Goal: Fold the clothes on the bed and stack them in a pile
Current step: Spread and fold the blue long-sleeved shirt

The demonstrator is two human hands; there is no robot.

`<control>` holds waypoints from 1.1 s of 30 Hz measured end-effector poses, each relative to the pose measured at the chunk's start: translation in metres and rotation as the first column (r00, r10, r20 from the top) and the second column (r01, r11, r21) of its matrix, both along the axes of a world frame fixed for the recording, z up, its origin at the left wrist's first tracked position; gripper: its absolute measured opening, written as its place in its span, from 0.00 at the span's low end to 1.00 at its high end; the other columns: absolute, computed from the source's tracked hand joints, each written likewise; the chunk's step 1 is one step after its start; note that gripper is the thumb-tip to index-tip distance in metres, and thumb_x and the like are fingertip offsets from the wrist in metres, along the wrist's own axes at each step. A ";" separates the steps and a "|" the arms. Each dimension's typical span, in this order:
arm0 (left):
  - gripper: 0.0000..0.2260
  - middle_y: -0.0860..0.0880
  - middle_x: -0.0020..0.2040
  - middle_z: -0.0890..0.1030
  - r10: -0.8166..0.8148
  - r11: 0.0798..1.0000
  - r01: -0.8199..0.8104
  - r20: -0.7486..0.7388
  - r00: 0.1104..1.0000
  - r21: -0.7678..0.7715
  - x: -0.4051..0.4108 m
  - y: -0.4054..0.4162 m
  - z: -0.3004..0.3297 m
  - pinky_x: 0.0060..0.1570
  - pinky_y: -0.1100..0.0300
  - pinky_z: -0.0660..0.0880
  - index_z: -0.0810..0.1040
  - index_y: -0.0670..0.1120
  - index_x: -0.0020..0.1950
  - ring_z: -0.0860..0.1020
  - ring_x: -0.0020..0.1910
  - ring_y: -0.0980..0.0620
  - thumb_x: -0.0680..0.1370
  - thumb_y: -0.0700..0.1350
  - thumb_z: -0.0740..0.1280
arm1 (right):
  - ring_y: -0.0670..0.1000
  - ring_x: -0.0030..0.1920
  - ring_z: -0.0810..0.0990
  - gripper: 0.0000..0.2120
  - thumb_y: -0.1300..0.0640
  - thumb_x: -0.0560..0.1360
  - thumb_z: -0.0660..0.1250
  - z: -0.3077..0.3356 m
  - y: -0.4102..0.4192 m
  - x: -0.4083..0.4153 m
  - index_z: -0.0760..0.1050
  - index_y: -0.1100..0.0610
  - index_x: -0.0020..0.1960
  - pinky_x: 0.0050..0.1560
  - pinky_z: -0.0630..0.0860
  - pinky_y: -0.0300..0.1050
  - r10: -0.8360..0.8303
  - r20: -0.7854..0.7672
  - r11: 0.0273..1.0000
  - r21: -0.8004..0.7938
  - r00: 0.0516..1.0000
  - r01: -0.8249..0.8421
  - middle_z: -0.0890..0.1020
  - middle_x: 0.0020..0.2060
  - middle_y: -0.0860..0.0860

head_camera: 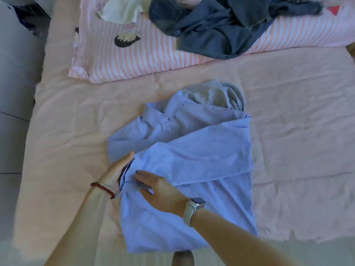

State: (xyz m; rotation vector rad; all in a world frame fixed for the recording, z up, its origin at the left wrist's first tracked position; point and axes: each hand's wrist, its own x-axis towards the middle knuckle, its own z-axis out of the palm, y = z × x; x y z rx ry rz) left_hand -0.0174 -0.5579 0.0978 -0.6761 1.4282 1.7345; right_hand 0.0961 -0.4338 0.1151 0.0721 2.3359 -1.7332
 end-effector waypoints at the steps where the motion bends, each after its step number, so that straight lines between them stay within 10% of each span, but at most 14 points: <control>1: 0.19 0.57 0.34 0.82 -0.032 0.999 0.032 0.007 0.999 0.011 -0.003 -0.005 -0.001 0.34 0.69 0.76 0.77 0.47 0.51 0.80 0.35 0.62 0.70 0.59 0.63 | 0.55 0.69 0.68 0.18 0.68 0.77 0.59 -0.004 -0.009 -0.001 0.69 0.65 0.67 0.66 0.56 0.27 0.003 0.009 1.000 0.008 1.000 -0.003 0.69 0.69 0.59; 5: 0.17 0.44 0.54 0.81 -0.337 0.912 0.315 -0.042 0.941 -0.263 -0.011 -0.024 -0.037 0.57 0.55 0.73 0.78 0.40 0.57 0.78 0.55 0.49 0.73 0.49 0.70 | 0.54 0.70 0.67 0.17 0.69 0.76 0.59 -0.027 -0.016 0.006 0.73 0.65 0.63 0.65 0.55 0.27 -0.041 0.065 0.994 0.107 0.997 0.034 0.72 0.67 0.58; 10: 0.05 0.46 0.44 0.76 -0.517 0.663 0.305 -0.123 0.847 -0.684 -0.009 -0.024 -0.067 0.40 0.65 0.68 0.80 0.39 0.46 0.72 0.45 0.51 0.73 0.33 0.66 | 0.52 0.69 0.67 0.17 0.68 0.76 0.58 -0.051 0.015 0.028 0.74 0.61 0.63 0.67 0.59 0.35 -0.120 0.114 0.941 0.331 0.986 0.076 0.74 0.65 0.54; 15: 0.10 0.42 0.53 0.80 -0.459 0.668 0.051 -0.357 0.814 -0.742 -0.021 -0.037 -0.062 0.49 0.67 0.67 0.79 0.37 0.54 0.76 0.53 0.47 0.76 0.33 0.62 | 0.60 0.68 0.69 0.19 0.70 0.73 0.61 -0.063 0.061 0.033 0.75 0.63 0.63 0.69 0.63 0.53 -0.190 0.073 0.821 0.559 0.979 0.118 0.75 0.63 0.58; 19: 0.14 0.40 0.62 0.75 -0.621 0.364 0.109 -0.153 0.769 -0.925 -0.037 -0.041 -0.067 0.57 0.54 0.67 0.76 0.43 0.62 0.72 0.61 0.40 0.76 0.37 0.61 | 0.60 0.72 0.60 0.23 0.64 0.75 0.62 -0.067 0.104 0.013 0.68 0.58 0.69 0.71 0.52 0.62 -0.182 0.107 0.642 0.766 0.978 0.035 0.67 0.70 0.58; 22: 0.19 0.39 0.68 0.69 -0.800 0.193 0.057 -0.124 0.587 -0.979 -0.036 -0.023 -0.063 0.62 0.42 0.62 0.71 0.43 0.67 0.66 0.66 0.37 0.76 0.42 0.64 | 0.64 0.71 0.62 0.25 0.63 0.72 0.67 -0.069 0.136 -0.012 0.69 0.58 0.69 0.66 0.53 0.71 -0.157 0.091 0.515 0.857 0.983 0.003 0.66 0.70 0.62; 27: 0.23 0.40 0.70 0.68 -1.000 -0.007 0.151 0.004 -0.017 -0.988 -0.004 0.022 -0.087 0.61 0.32 0.63 0.72 0.47 0.68 0.67 0.68 0.35 0.75 0.52 0.55 | 0.64 0.68 0.67 0.23 0.57 0.72 0.67 -0.086 0.171 -0.040 0.73 0.55 0.67 0.61 0.56 0.76 0.025 0.138 0.324 0.936 0.990 -0.138 0.69 0.69 0.60; 30: 0.31 0.45 0.75 0.58 -0.971 -0.209 0.306 0.233 0.045 -0.929 0.004 0.013 -0.108 0.68 0.37 0.52 0.58 0.53 0.74 0.55 0.74 0.38 0.76 0.62 0.36 | 0.65 0.68 0.67 0.21 0.53 0.75 0.64 -0.101 0.202 -0.044 0.71 0.51 0.68 0.62 0.56 0.76 0.036 0.220 0.259 0.940 0.975 -0.222 0.69 0.69 0.59; 33: 0.34 0.42 0.72 0.66 -0.984 -0.142 0.283 0.165 0.060 -0.949 -0.001 -0.002 -0.116 0.66 0.39 0.60 0.67 0.49 0.71 0.63 0.70 0.35 0.77 0.62 0.33 | 0.67 0.68 0.66 0.22 0.47 0.76 0.56 -0.106 0.235 -0.055 0.72 0.53 0.67 0.62 0.53 0.77 -0.002 0.236 0.243 0.943 0.972 -0.228 0.69 0.68 0.61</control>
